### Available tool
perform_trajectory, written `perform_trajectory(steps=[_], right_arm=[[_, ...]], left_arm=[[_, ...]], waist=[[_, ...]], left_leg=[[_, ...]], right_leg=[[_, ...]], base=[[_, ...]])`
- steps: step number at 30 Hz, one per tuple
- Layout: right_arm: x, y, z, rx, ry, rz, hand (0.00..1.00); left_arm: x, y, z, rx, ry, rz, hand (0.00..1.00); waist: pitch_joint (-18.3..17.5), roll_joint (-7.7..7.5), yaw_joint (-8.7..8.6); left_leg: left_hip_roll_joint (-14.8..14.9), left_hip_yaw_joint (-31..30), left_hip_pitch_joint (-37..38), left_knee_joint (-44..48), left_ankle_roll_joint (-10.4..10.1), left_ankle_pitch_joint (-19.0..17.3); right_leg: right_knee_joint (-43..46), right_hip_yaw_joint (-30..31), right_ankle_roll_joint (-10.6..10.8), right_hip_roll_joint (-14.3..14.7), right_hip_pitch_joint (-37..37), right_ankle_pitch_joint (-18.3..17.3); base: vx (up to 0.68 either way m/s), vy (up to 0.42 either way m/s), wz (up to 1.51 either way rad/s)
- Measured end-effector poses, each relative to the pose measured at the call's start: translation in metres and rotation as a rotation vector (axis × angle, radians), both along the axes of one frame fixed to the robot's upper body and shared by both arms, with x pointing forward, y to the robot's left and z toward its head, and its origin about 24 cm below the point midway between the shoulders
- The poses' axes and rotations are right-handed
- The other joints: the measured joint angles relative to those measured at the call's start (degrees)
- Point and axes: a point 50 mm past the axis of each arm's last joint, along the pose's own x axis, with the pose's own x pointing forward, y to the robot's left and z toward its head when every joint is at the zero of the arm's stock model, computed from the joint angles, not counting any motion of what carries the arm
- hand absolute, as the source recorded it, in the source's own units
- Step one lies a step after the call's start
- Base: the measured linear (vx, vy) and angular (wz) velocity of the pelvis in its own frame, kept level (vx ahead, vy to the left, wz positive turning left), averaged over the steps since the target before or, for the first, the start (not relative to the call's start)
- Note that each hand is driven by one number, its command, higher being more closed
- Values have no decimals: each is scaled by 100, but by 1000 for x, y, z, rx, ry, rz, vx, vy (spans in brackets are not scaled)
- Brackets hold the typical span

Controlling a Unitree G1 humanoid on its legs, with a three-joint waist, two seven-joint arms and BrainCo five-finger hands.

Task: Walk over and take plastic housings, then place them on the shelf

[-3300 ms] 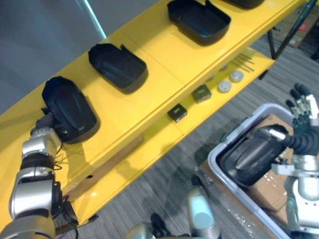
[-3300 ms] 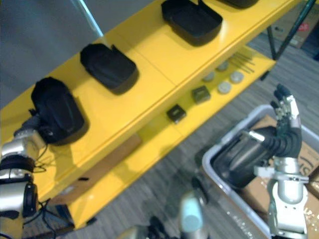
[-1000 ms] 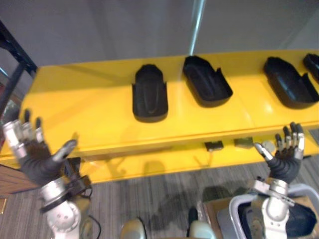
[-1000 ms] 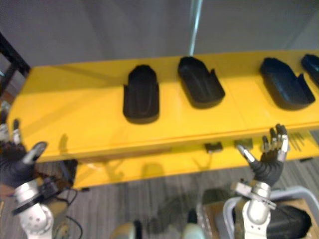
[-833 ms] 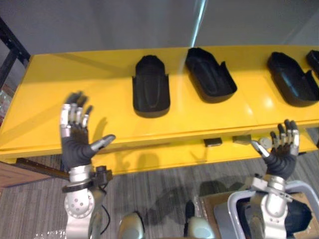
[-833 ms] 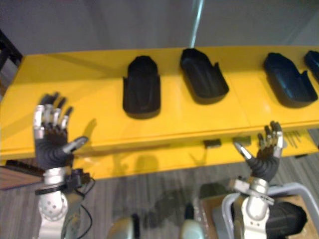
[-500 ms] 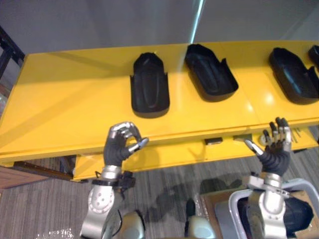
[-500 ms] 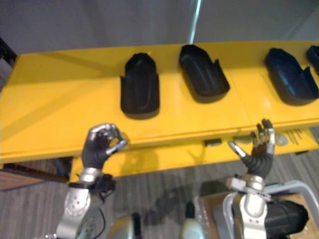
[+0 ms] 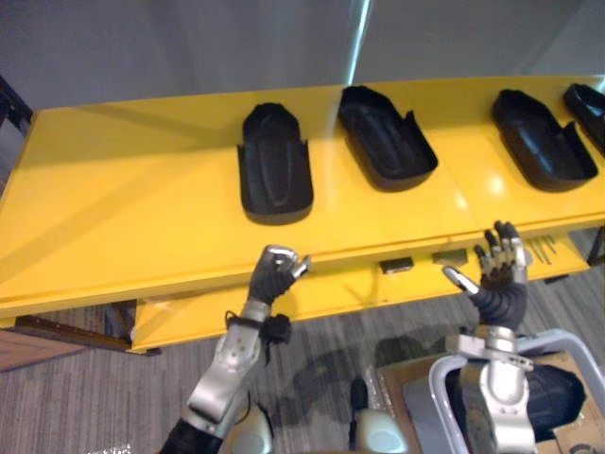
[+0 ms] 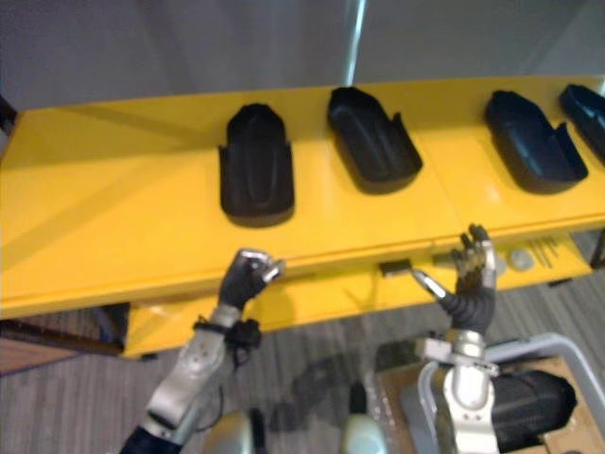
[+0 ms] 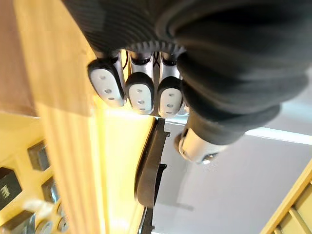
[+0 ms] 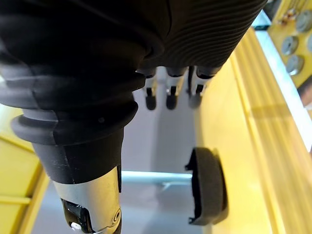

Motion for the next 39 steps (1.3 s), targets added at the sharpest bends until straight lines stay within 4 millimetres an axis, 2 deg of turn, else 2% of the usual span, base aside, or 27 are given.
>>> perform_trajectory(steps=[9, 16, 20, 30, 39], right_arm=[[3, 6, -10, 4, 43, 31, 0], [3, 5, -14, 2, 62, 26, 0], [4, 6, -14, -15, 63, 25, 0], [4, 4, -21, -12, 95, 16, 0], [9, 5, -19, -12, 80, 20, 0]], left_arm=[[21, -3, 18, 8, -88, 168, 100], [27, -3, 13, 13, -52, 215, 100], [33, 8, 0, 39, 14, 296, 100], [42, 24, -1, 36, 32, 420, 100], [53, 30, 13, 22, -7, 465, 100]], waist=[[-32, -54, -160], [-86, -145, -168], [-89, -150, -170], [-91, -167, -175], [-87, -270, -183]], left_leg=[[41, 217, 105, -51, -16, -1], [22, 223, 128, -106, -22, 21], [11, 259, 197, -193, -36, 65], [-8, 304, 283, -326, -56, 148], [-13, 375, 271, -325, -55, 147]], right_leg=[[4, 234, -43, 65, -79, 54], [5, 241, -44, 61, -87, 55], [5, 267, -45, 62, -80, 55], [5, 299, -76, 64, -79, 74], [30, 390, -77, 65, -156, 76]], base=[[-3, 11, -13], [1, 2, -1], [8, 1, -4], [-2, 4, -1], [5, 25, -4]])
